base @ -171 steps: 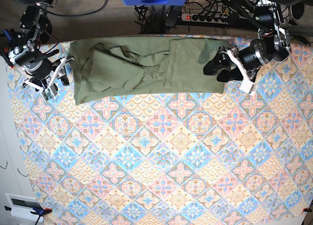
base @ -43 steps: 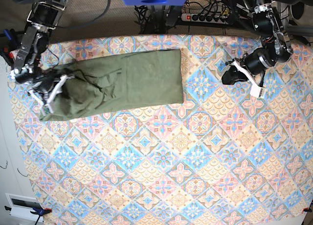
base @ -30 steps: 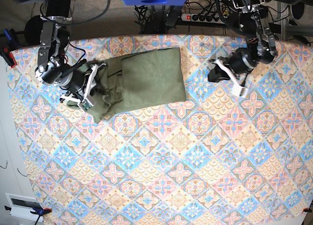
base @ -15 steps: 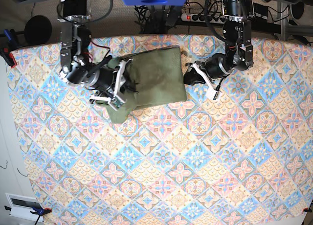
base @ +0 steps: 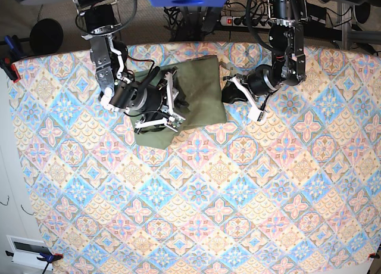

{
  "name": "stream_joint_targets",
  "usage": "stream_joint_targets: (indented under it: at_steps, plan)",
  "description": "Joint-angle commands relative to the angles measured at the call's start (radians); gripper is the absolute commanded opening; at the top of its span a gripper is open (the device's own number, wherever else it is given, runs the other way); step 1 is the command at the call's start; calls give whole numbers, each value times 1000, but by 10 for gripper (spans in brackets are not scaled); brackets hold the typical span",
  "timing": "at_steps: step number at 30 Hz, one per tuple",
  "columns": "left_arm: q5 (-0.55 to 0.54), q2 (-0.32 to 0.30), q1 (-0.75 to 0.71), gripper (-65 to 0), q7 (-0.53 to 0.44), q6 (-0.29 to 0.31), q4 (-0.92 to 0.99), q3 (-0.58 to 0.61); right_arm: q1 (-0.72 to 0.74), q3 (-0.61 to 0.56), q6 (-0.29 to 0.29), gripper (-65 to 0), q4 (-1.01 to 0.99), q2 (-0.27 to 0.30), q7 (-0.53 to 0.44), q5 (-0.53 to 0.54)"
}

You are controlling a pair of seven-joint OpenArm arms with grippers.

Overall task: Layout the t-shirt on the table in an organized manner, then fold the t-shirt properly
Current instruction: 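Press and tuck the folded bundle edges with both grippers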

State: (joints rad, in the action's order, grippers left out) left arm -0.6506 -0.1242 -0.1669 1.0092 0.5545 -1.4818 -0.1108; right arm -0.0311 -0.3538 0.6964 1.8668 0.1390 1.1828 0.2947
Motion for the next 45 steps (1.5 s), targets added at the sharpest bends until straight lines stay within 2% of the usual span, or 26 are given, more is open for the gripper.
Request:
stream_joint_targets:
  at_steps: [1, 6, 14, 20, 25, 31, 34, 38, 45]
  plan:
    - [-5, -1, 8, -650, -3, 5, -10, 0, 13, -14, 2, -427, 26, 3, -19, 11]
    - [-5, -1, 8, -650, -5, 5, -10, 0, 13, -106, 2, -425, 35, 4, -27, 11]
    - [-8, -1, 8, -650, -5, 5, -10, -2, 21, -225, 2, -425, 78, 4, -99, 11]
    - [-8, -4, 8, -650, -5, 5, -12, -3, 30, -215, 2, -426, 80, 4, -103, 11]
    - [-11, -4, 8, -650, -5, 5, -16, -3, -10, -35, 2, -426, 110, 11, -105, 31]
    - [-11, -7, 8, -650, -5, 6, -16, -3, -63, 275, 2, -426, 100, 9, -106, 242]
    - [-11, -5, 8, -650, -5, 6, -18, -3, -62, 327, 2, -426, 84, 9, -106, 258]
    - [-11, -5, 0, -650, -5, 11, -75, 0, -63, 319, 2, -426, 67, 4, -103, 186]
    - [-11, -4, -55, -650, 12, 11, -248, 24, -68, 190, 2, -426, 63, 4, -97, -76]
